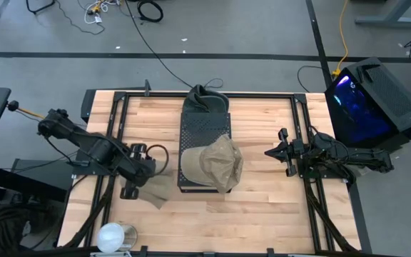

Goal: Pick & Place hat
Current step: Stack the brown cap on top of the other brown cap on the shelf

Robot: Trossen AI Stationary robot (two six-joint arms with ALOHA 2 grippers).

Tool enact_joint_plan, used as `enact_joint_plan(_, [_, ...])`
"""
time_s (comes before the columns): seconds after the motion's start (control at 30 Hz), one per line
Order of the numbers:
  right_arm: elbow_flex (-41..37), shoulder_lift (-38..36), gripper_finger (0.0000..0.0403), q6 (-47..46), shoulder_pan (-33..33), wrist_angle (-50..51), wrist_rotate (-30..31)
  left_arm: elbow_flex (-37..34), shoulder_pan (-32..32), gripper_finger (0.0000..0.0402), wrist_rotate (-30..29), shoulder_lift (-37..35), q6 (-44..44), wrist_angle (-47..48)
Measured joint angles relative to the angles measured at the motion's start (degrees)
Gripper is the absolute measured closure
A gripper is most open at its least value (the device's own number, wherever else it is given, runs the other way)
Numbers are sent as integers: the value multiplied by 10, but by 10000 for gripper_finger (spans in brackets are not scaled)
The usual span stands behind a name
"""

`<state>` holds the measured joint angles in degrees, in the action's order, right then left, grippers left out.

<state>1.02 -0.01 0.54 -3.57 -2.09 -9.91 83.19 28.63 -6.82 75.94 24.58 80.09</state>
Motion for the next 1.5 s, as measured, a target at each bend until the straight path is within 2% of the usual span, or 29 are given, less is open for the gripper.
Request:
enact_joint_plan(0.37, [0,0,396,0,0,0,0,76,-45,401,-43,0,-34,2])
enact_joint_plan(0.6, [0,0,396,0,0,0,0,113,-80,401,-48,0,-71,-61])
enact_joint_plan(1.0, [0,0,396,0,0,0,0,115,-137,401,-50,0,-125,-226])
enact_joint_plan(1.5, [0,0,396,0,0,0,0,112,-195,401,-28,13,-175,-334])
